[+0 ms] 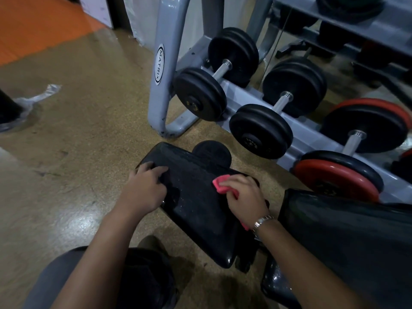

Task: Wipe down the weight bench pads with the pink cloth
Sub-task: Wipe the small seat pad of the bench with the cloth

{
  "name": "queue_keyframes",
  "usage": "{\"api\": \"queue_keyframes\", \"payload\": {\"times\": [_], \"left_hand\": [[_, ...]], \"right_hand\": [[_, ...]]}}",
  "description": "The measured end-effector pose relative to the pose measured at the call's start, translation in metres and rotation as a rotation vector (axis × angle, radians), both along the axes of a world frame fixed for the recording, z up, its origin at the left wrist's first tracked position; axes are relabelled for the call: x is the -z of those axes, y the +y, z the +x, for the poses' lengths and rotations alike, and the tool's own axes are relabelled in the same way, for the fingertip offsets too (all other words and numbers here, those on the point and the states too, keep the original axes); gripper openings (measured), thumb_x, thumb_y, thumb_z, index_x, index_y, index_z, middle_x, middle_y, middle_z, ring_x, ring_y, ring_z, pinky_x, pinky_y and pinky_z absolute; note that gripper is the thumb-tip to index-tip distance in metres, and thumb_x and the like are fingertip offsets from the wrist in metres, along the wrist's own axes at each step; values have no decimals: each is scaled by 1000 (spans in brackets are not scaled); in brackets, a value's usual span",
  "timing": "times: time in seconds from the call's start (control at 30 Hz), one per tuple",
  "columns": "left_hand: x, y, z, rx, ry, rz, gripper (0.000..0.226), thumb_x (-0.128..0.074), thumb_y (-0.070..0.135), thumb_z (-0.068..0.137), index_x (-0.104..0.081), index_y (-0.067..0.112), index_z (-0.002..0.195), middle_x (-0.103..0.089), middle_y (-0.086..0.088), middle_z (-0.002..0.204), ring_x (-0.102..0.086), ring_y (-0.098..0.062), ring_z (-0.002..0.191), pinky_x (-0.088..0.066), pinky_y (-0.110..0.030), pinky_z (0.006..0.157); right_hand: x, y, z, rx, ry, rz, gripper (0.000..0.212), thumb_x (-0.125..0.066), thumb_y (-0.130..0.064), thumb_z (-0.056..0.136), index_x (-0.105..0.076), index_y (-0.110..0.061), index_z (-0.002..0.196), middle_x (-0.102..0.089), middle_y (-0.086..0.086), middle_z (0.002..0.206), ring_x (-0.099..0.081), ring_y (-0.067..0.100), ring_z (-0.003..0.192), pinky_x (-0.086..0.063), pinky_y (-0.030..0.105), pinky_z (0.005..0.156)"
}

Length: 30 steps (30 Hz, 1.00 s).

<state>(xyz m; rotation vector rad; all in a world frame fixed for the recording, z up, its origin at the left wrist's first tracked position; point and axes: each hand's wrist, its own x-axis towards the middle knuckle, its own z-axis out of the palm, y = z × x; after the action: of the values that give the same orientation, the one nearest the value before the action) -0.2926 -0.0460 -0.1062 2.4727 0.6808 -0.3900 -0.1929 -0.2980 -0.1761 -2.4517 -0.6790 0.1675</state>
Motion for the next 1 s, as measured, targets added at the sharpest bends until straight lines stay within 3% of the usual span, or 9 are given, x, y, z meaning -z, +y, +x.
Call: {"api": "queue_keyframes", "payload": {"times": [0.07,0.17,0.27,0.4,0.57,0.67,0.77,0.87,1.0], "left_hand": [[0,0,1,-2,4,-11,80,-32,29,69,-47,30,147,-28,-13,161,-23,-37,147,-20,-44,119],[3,1,1,-18,2,-23,66,-42,19,83,-46,31,148,-27,-13,161,-22,-39,147,-21,-46,120],[4,2,0,-20,1,-33,65,-43,18,84,-45,32,148,-26,-12,162,-21,-39,147,-22,-46,119],[4,2,2,-18,6,-33,66,-43,19,84,-45,32,149,-25,-12,162,-20,-39,147,-22,-47,119],[3,0,1,-24,15,-31,66,-43,15,85,-44,31,149,-24,-13,162,-20,-41,146,-23,-48,118],[4,1,1,-22,3,-24,65,-44,12,86,-45,30,149,-25,-14,162,-20,-41,146,-22,-47,119],[4,1,3,-34,-2,-26,65,-45,10,87,-44,30,149,-25,-12,162,-20,-40,146,-21,-46,119],[1,-1,2,-37,-5,-37,66,-44,9,87,-43,31,150,-23,-10,163,-18,-39,147,-22,-46,119],[0,-1,0,-38,-10,-55,66,-44,8,88,-43,31,150,-21,-9,164,-16,-37,148,-21,-47,119]], "right_hand": [[-2,-9,6,-48,1,3,31,-64,-5,82,-77,-31,92,-66,-19,106,-55,12,102,-36,10,86],[1,1,23,81,30,-56,28,-59,-10,86,-74,-34,93,-65,-17,107,-55,11,108,-46,28,90],[2,20,17,136,25,-28,37,-54,-8,90,-73,-34,107,-64,-19,118,-51,11,113,-32,10,90],[-2,12,10,13,27,-30,33,-59,-13,89,-74,-31,111,-64,-19,118,-47,6,110,-26,3,87],[-1,21,35,125,41,-91,33,-55,-11,93,-73,-32,113,-65,-12,115,-54,15,111,-38,23,91],[-9,36,26,74,45,-79,39,-52,-7,94,-71,-30,119,-62,-17,119,-48,11,109,-32,10,86],[-15,25,14,-60,55,6,33,-59,-8,90,-75,-33,105,-57,-32,108,-45,-2,103,-28,0,86],[-10,17,28,7,42,-27,28,-60,-11,89,-73,-35,92,-60,-28,104,-51,3,104,-33,9,86],[-9,33,16,51,29,-68,37,-53,-6,94,-73,-29,114,-62,-18,121,-44,6,108,-36,19,88]]}}
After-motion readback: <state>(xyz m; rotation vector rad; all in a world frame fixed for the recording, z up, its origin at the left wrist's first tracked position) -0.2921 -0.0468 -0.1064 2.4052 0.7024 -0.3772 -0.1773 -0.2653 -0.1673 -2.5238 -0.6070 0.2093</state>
